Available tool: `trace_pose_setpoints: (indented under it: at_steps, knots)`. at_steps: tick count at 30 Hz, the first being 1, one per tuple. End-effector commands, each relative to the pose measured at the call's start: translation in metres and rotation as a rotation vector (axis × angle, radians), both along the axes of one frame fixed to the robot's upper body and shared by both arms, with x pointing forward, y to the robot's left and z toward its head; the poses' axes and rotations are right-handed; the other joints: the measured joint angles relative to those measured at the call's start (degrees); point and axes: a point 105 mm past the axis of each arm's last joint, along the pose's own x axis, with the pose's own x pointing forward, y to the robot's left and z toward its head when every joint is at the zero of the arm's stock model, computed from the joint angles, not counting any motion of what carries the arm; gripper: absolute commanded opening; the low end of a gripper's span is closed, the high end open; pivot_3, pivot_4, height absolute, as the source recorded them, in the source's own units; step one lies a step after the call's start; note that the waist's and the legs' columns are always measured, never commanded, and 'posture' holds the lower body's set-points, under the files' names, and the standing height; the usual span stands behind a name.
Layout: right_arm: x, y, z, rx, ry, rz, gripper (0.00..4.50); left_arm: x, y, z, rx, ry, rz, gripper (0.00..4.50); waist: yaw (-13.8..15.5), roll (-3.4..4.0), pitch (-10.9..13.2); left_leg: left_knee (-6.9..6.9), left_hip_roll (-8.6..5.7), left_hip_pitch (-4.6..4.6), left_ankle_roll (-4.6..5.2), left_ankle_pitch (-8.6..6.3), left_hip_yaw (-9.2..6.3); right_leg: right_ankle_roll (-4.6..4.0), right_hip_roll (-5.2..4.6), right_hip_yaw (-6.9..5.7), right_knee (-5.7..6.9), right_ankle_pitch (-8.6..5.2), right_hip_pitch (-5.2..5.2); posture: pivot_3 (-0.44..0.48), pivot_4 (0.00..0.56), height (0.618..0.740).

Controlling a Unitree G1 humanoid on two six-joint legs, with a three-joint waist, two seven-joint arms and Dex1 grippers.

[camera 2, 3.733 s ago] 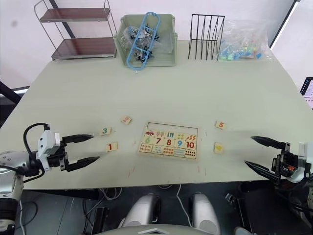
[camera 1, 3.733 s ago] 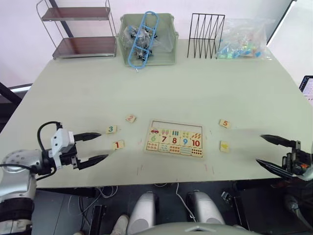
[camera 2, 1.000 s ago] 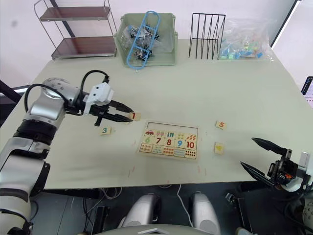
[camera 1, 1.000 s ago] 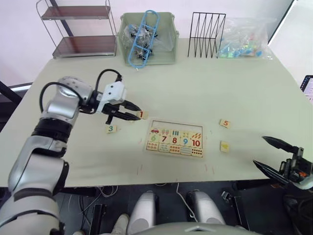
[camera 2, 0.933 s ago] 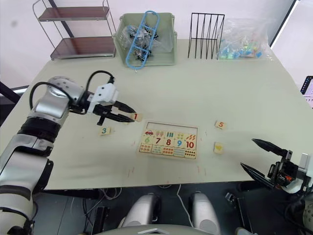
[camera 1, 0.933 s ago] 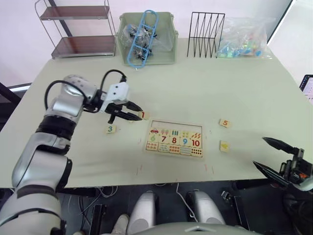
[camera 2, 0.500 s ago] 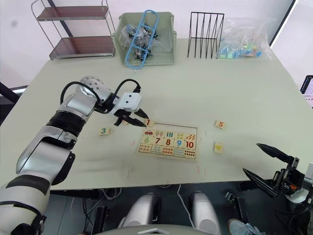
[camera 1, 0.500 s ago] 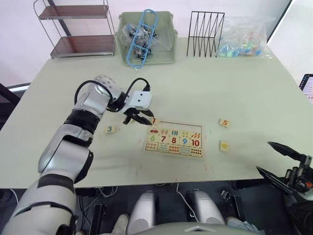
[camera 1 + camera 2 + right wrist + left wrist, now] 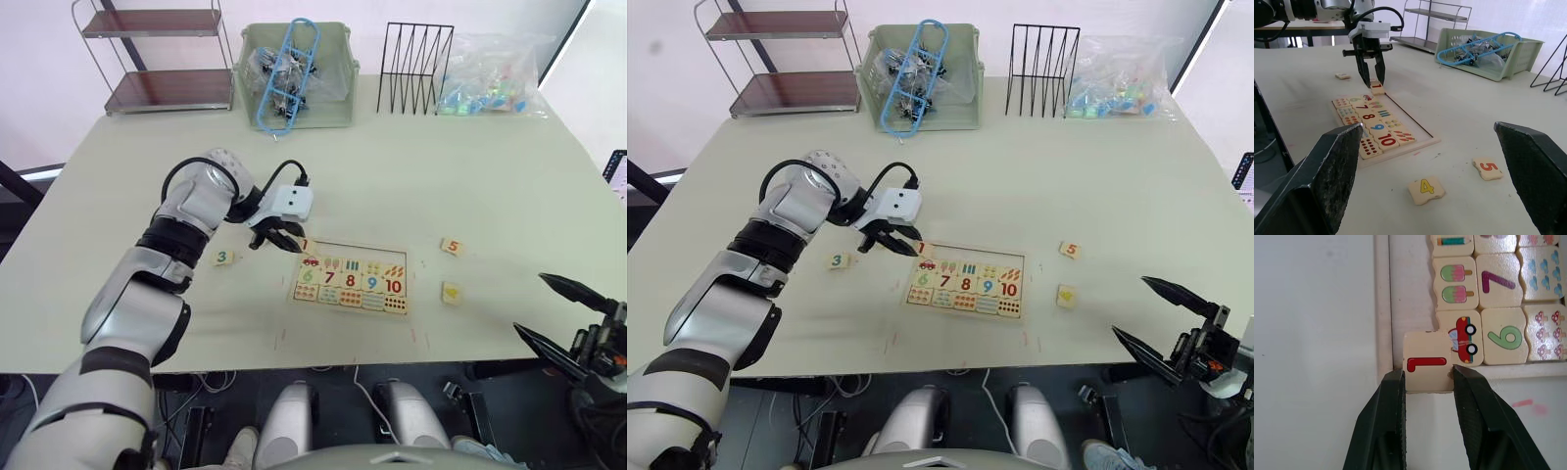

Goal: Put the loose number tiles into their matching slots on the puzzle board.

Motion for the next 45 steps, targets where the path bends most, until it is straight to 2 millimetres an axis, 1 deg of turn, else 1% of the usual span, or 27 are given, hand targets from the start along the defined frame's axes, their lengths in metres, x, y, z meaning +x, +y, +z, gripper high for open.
trace_pose_setpoints:
  at_steps: [1, 10, 17, 29, 45]
  knots:
    - [0.0, 0.001, 0.011, -0.011, -0.04, 0.011, 4.5, 0.0, -0.003, 0.007, -0.009, -0.026, 0.0, 0.89, 0.0, 0.0, 0.0, 0.01, 0.0, 0.0, 0.0, 0.0, 0.0, 0.0, 0.0, 0.0, 0.0, 0.0, 0.0, 0.0, 0.15, 0.74]
    - [-0.002, 0.003, 0.006, -0.005, -0.029, 0.022, 4.5, 0.002, -0.005, 0.005, 0.002, -0.023, 0.011, 0.89, 0.0, 0.0, 0.0, 0.03, -0.01, 0.0, 0.0, 0.0, 0.0, -0.03, 0.0, 0.0, 0.01, 0.02, 0.0, 0.0, 0.15, 0.74]
    - [-0.003, 0.01, 0.004, 0.003, -0.021, 0.042, 4.5, 0.004, -0.013, 0.003, 0.001, -0.018, 0.019, 0.89, 0.0, 0.0, 0.0, 0.08, -0.01, -0.03, 0.0, 0.0, -0.01, -0.09, 0.0, -0.01, 0.01, 0.06, 0.01, 0.0, 0.15, 0.74]
    - [-0.001, 0.022, 0.002, 0.015, -0.023, 0.052, 4.5, 0.004, -0.011, 0.001, 0.014, -0.024, 0.018, 0.89, 0.0, 0.0, 0.0, 0.12, -0.01, -0.05, 0.0, 0.0, -0.06, -0.14, 0.0, -0.05, 0.03, 0.09, 0.0, 0.0, 0.15, 0.74]
    - [0.003, 0.027, 0.005, 0.024, -0.034, 0.046, 4.5, 0.002, -0.012, -0.006, 0.02, -0.005, 0.017, 0.89, 0.0, 0.0, 0.0, 0.18, -0.01, -0.08, 0.0, 0.0, -0.13, -0.18, 0.0, -0.11, 0.05, 0.12, 0.01, 0.0, 0.15, 0.74]
